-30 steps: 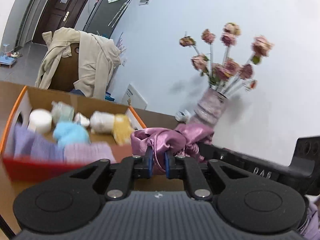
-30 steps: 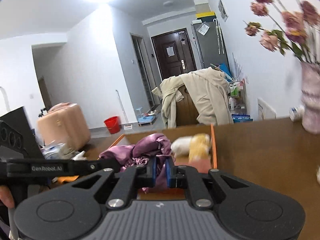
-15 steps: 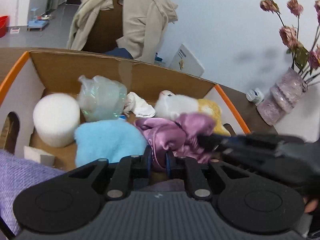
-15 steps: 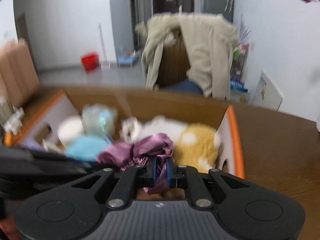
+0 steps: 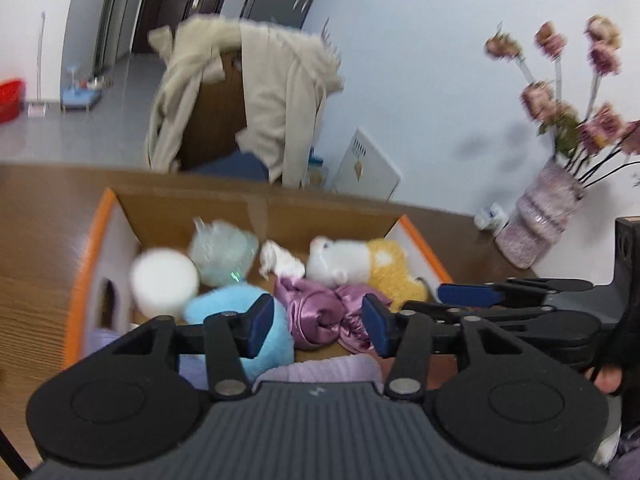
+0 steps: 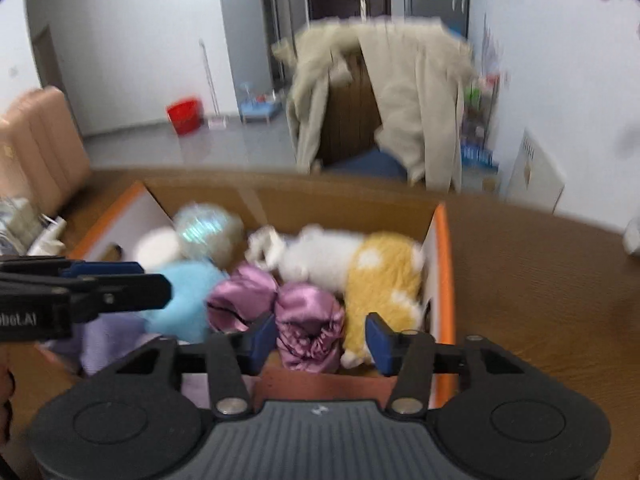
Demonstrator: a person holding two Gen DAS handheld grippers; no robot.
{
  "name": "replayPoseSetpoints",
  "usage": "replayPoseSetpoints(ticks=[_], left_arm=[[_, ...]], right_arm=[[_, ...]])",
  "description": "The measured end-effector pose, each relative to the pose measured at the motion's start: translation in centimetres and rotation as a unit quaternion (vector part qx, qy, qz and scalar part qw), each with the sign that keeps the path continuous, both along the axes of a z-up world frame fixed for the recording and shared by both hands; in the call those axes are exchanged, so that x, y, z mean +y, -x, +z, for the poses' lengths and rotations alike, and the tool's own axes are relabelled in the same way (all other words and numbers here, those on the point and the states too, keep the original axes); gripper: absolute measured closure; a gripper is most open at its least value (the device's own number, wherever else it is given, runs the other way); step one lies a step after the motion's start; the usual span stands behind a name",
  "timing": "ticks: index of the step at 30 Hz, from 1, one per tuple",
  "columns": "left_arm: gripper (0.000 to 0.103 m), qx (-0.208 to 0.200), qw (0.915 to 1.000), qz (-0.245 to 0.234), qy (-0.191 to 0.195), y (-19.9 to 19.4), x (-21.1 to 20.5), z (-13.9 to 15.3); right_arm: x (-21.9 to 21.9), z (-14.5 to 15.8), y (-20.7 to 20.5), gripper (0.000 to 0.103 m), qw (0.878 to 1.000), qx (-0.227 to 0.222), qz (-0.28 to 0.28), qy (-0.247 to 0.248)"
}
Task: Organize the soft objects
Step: 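Withdraw both tools from the box toward the blue packet, then grasp the blue tissue packet with both tools together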
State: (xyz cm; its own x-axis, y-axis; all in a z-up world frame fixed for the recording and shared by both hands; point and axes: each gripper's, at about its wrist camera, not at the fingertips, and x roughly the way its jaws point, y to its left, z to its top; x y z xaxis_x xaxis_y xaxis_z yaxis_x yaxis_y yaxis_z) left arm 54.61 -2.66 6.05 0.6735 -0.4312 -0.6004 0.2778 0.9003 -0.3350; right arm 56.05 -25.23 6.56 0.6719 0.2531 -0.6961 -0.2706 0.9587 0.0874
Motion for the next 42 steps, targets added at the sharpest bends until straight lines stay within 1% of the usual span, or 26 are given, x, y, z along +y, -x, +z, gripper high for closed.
replayPoseSetpoints(ticks=[1,2,4,5,6,8,10,13,17,18,19,21,22,23,25,26,27,28,30,31,32,33,34,36,38,42], left_arm=[[0.045,-0.014,0.9999,0.001,-0.005,1.3,0.5,1.2],[0.039,-0.026,0.9996,0.002,-0.011,2.4,0.9,2.1],[0.037,-0.053,0.9982,0.004,-0.029,5.2,1.9,4.2],[0.034,-0.065,0.9971,0.004,-0.04,6.6,2.3,5.0],[0.029,-0.077,0.9956,0.007,-0.053,8.0,2.6,5.9],[0.023,-0.101,0.9919,0.02,-0.074,10.8,3.4,7.4],[0.023,-0.12,0.9889,0.023,-0.084,13.3,4.1,8.8],[0.022,-0.133,0.9866,0.034,-0.088,16.1,4.8,10.3],[0.021,-0.146,0.9839,0.041,-0.094,19.8,5.2,10.5],[0.021,-0.15,0.9827,0.044,-0.099,20.8,5.2,10.3],[0.02,-0.161,0.9793,0.054,-0.11,22.3,5.2,9.9],[0.013,-0.192,0.9715,0.06,-0.126,25.3,5.4,9.0],[0.013,-0.204,0.9683,0.061,-0.131,27.1,5.5,8.3],[0.013,-0.209,0.967,0.06,-0.132,28.6,5.6,7.7],[0.012,-0.214,0.967,0.057,-0.126,31.8,6.1,6.4],[0.008,-0.215,0.9676,0.06,-0.119,33.2,6.4,5.7],[0.004,-0.214,0.9681,0.066,-0.113,34.7,6.7,5.0],[0.002,-0.215,0.9679,0.073,-0.108,36.4,7.2,4.0],[0.0,-0.214,0.9659,0.099,-0.107,39.2,8.0,1.8],[0.0,-0.209,0.9656,0.115,-0.104,40.3,8.6,0.8],[0.0,-0.2,0.9658,0.13,-0.101,41.2,9.3,-0.2],[0.0,-0.187,0.9673,0.143,-0.095,42.2,10.0,-1.4],[0.0,-0.175,0.9691,0.151,-0.086,42.8,10.8,-2.1],[0.0,-0.157,0.972,0.155,-0.082,43.3,11.7,-3.0],[0.0,-0.156,0.9703,0.157,-0.098,43.2,12.1,-3.1],[0.0,-0.154,0.9712,0.159,-0.09,42.9,12.9,-3.5]], right_arm=[[-0.3,1.1,1.1,0.051,1.0,-0.011,0.001,-0.002],[-0.6,2.3,2.3,0.051,1.0,-0.023,0.002,-0.001],[-1.3,4.6,4.7,0.046,0.999,-0.05,0.003,0.0],[-1.7,5.6,5.9,0.045,0.998,-0.061,0.002,0.001],[-2.1,6.5,7.1,0.044,0.997,-0.072,0.0,0.002],[-2.9,8.2,9.3,0.043,0.996,-0.09,-0.004,-0.001],[-3.5,9.7,11.5,0.04,0.994,-0.107,-0.007,0.0],[-3.9,11.3,14.4,0.037,0.992,-0.125,-0.008,-0.002],[-3.8,11.9,18.3,0.037,0.989,-0.143,-0.011,-0.018],[-3.7,11.7,19.8,0.037,0.988,-0.154,-0.013,-0.026],[-3.6,11.6,21.3,0.037,0.985,-0.167,-0.016,-0.032],[-3.1,11.0,24.9,0.035,0.979,-0.199,-0.016,-0.035],[-2.9,10.6,26.7,0.033,0.976,-0.212,-0.015,-0.039],[-2.7,10.0,28.5,0.03,0.974,-0.221,-0.013,-0.044],[-2.4,8.8,31.6,0.027,0.972,-0.226,-0.007,-0.058],[-2.2,7.9,33.3,0.027,0.972,-0.226,-0.001,-0.062],[-2.0,6.9,34.9,0.025,0.972,-0.224,0.004,-0.069],[-2.0,6.0,36.1,0.021,0.972,-0.221,0.004,-0.079],[-1.6,3.4,39.1,0.019,0.97,-0.219,-0.008,-0.105],[-1.2,1.9,40.4,0.018,0.97,-0.22,-0.024,-0.105],[-0.6,0.5,41.7,0.018,0.971,-0.216,-0.036,-0.094],[0.0,-0.7,42.6,0.018,0.973,-0.206,-0.047,-0.089],[0.6,-2.0,43.4,0.017,0.977,-0.186,-0.055,-0.088],[1.5,-3.8,44.3,0.017,0.984,-0.157,-0.045,-0.075],[2.1,-4.8,44.7,0.017,0.987,-0.143,-0.051,-0.06],[2.1,-5.4,44.5,0.017,0.986,-0.132,-0.071,-0.067]])
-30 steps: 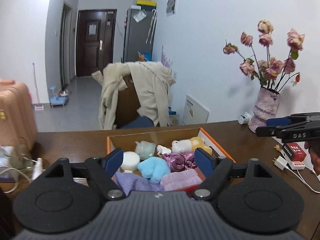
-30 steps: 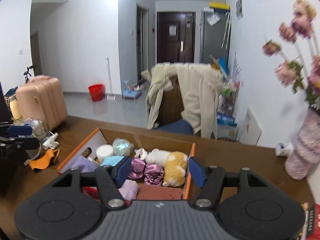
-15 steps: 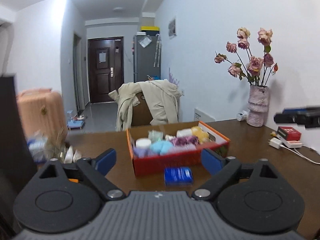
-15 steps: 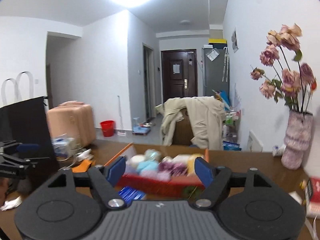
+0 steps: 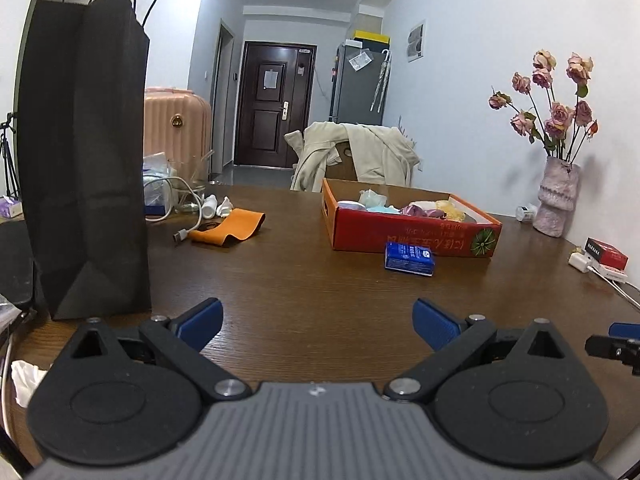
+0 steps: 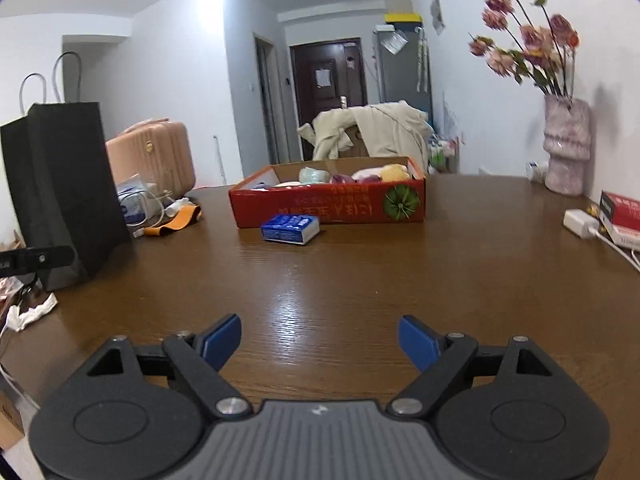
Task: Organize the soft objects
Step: 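Grasp the blue tissue packet with both tools together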
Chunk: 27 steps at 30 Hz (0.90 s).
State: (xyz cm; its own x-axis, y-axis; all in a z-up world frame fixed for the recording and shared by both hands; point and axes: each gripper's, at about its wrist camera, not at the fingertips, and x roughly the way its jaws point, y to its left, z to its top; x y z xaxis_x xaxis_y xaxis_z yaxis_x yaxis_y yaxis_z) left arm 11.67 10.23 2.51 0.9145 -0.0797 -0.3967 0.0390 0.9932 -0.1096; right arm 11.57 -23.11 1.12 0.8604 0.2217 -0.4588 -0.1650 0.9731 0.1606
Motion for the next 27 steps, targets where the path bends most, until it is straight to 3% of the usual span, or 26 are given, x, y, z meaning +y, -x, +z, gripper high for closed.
replayPoseSetpoints(ticks=[6,11,13,16,17,19,22,25,27], left_arm=[[0.0,0.032,0.9995,-0.002,0.004,-2.4,-0.2,-1.3],[0.0,0.04,0.9981,-0.047,0.005,-7.0,-2.3,-1.3],[0.001,0.046,0.996,-0.076,0.012,-10.0,-3.5,-1.1],[0.01,0.053,0.9907,-0.121,0.031,-15.4,-5.2,-1.0],[0.018,0.064,0.9884,-0.132,0.041,-17.7,-5.7,-1.1],[0.032,0.099,0.983,-0.142,0.061,-22.6,-6.5,-2.0],[0.049,0.15,0.9761,-0.145,0.06,-28.6,-7.5,-4.3],[0.056,0.165,0.9711,-0.151,0.083,-31.5,-7.7,-6.1],[0.071,0.16,0.9673,-0.161,0.114,-31.8,-7.4,-6.8]], right_arm=[[-0.3,-0.1,-1.8,0.018,1.0,-0.004,-0.011,-0.015],[0.0,-0.6,-5.7,0.02,0.999,0.015,-0.006,-0.038],[0.3,-0.6,-8.0,0.03,0.999,0.024,0.001,-0.048],[0.8,-0.4,-13.0,0.038,0.996,0.038,0.015,-0.079],[1.1,-0.5,-14.6,0.039,0.995,0.041,0.019,-0.088],[1.8,-0.8,-18.7,0.05,0.993,0.052,0.026,-0.103],[2.8,-2.0,-24.7,0.061,0.987,0.084,0.032,-0.137],[4.1,-3.5,-28.8,0.071,0.985,0.098,0.025,-0.138],[4.7,-4.5,-30.4,0.078,0.982,0.106,0.03,-0.152]])
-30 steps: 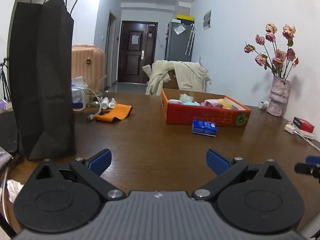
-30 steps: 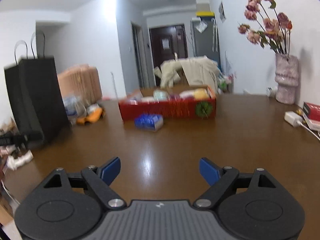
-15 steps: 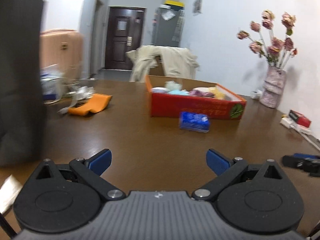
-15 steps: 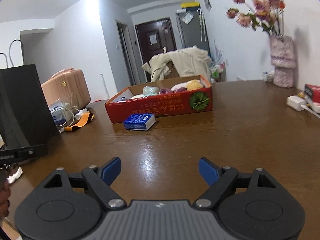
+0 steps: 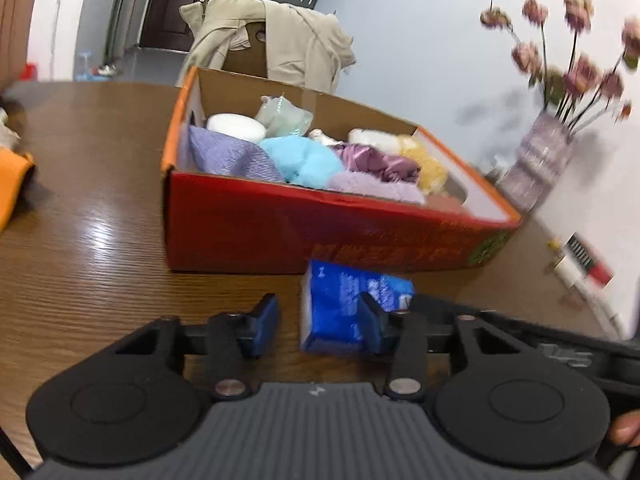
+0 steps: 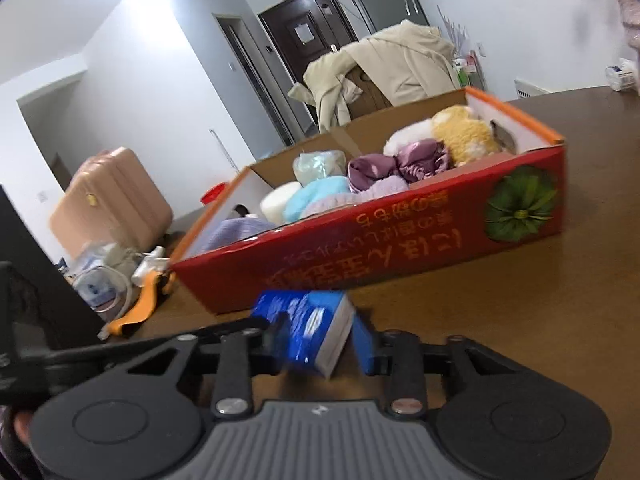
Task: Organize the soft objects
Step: 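Grasp the blue tissue packet with both tools together, then carry the blue tissue packet into the box and open both tools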
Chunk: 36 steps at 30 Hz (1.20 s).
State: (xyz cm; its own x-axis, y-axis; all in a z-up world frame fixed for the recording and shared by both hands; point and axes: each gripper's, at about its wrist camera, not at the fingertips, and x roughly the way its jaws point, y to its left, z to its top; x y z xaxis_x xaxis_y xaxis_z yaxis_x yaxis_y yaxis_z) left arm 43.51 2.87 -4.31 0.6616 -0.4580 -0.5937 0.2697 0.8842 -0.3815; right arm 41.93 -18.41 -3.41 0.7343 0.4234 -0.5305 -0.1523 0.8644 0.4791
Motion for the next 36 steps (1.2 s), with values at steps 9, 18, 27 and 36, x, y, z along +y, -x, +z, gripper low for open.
replayPoseSetpoints(ticks=[9,18,27,36], left_arm=[[0.073,-0.003,0.9998,-0.005,0.017,1.5,0.3,-0.2],[0.074,0.007,0.9992,0.006,0.039,1.3,0.7,-0.4],[0.084,-0.021,0.999,0.036,0.018,3.2,0.2,2.0],[0.084,-0.09,0.993,0.051,0.057,21.7,-0.4,7.2]], right_arm=[[-0.9,-1.5,-0.5,0.085,0.999,-0.009,0.018,-0.03],[-1.6,-1.7,-0.9,0.085,0.999,-0.003,0.026,-0.047],[-0.9,0.2,1.1,0.089,0.999,-0.022,0.026,-0.019],[-3.2,6.3,17.3,0.092,0.995,-0.073,0.057,-0.041]])
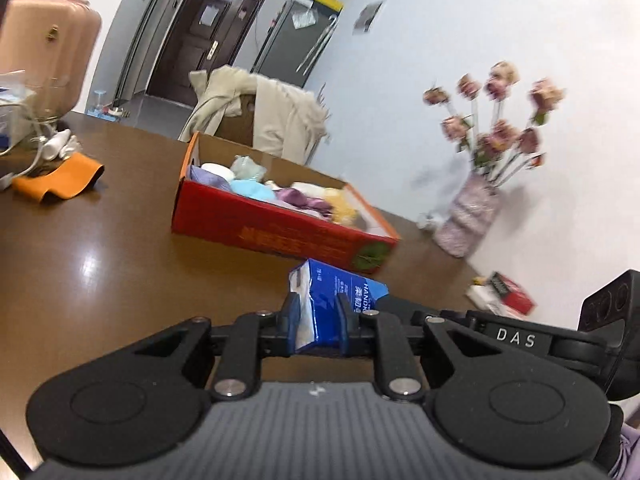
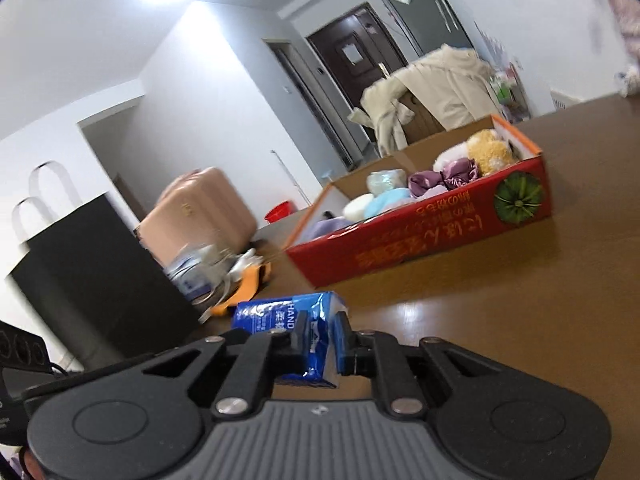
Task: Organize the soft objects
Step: 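Carry the blue tissue packet into the box and open both tools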
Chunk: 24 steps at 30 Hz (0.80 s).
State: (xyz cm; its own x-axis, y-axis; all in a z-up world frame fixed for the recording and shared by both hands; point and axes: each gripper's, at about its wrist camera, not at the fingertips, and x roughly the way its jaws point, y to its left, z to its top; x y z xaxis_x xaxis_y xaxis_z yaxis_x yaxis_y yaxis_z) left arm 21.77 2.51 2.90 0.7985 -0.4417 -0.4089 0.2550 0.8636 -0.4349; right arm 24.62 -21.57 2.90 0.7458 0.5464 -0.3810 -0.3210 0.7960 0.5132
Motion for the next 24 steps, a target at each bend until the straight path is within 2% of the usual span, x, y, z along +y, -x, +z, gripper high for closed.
replayPoseSetpoints(ticks=[2,4,7,12,18,24], left_arm=[[0.084,0.0,1.0,-0.007,0.005,2.4,-0.2,0.3],[0.084,-0.003,0.9999,-0.013,-0.007,4.1,-0.7,0.8],[0.084,-0.019,0.9994,-0.01,-0.027,6.1,-1.6,1.6],[0.085,-0.034,0.9989,-0.012,-0.032,8.5,-2.5,2.2],[0.085,-0.035,0.9986,-0.011,-0.037,9.0,-3.1,2.4],[0.085,-0.024,0.9991,-0.012,-0.033,7.1,-3.5,2.1]], right_arm=[[-0.2,0.7,3.0,0.092,1.0,-0.008,-0.002,0.009],[-0.4,1.1,5.0,0.092,1.0,-0.013,-0.002,0.015],[-0.6,1.7,6.9,0.092,0.999,-0.028,-0.005,0.019],[-1.5,2.5,9.4,0.092,0.999,-0.045,-0.01,0.019],[-1.9,2.7,9.9,0.091,0.999,-0.047,-0.015,0.016],[-2.3,2.4,8.1,0.091,0.999,-0.034,-0.019,0.01]])
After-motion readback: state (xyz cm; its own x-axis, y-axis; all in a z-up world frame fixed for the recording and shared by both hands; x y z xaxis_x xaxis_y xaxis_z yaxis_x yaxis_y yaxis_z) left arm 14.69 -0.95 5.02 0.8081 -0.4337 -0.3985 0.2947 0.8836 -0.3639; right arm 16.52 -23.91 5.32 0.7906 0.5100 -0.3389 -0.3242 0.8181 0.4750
